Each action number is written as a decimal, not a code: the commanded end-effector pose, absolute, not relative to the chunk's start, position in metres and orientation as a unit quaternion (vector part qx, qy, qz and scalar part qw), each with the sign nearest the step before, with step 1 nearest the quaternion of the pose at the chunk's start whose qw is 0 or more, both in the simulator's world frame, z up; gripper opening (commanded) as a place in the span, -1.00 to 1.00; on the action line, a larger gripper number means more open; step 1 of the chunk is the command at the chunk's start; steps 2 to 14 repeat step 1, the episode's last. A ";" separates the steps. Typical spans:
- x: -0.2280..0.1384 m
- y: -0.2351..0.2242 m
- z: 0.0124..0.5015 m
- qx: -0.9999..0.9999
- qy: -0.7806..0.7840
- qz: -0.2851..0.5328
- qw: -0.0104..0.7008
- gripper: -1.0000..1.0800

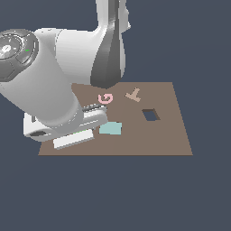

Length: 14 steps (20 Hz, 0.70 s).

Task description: Insert a designated object into the corresponding slot on a board.

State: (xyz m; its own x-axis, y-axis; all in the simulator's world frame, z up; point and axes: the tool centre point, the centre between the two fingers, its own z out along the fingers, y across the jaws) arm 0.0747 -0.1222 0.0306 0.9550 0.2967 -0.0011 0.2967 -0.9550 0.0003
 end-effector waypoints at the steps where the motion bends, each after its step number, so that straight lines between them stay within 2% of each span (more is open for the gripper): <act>1: 0.075 -0.122 0.031 0.989 0.150 0.000 0.000 0.92; 14: 0.075 -0.122 0.031 0.989 0.150 0.000 0.000 0.92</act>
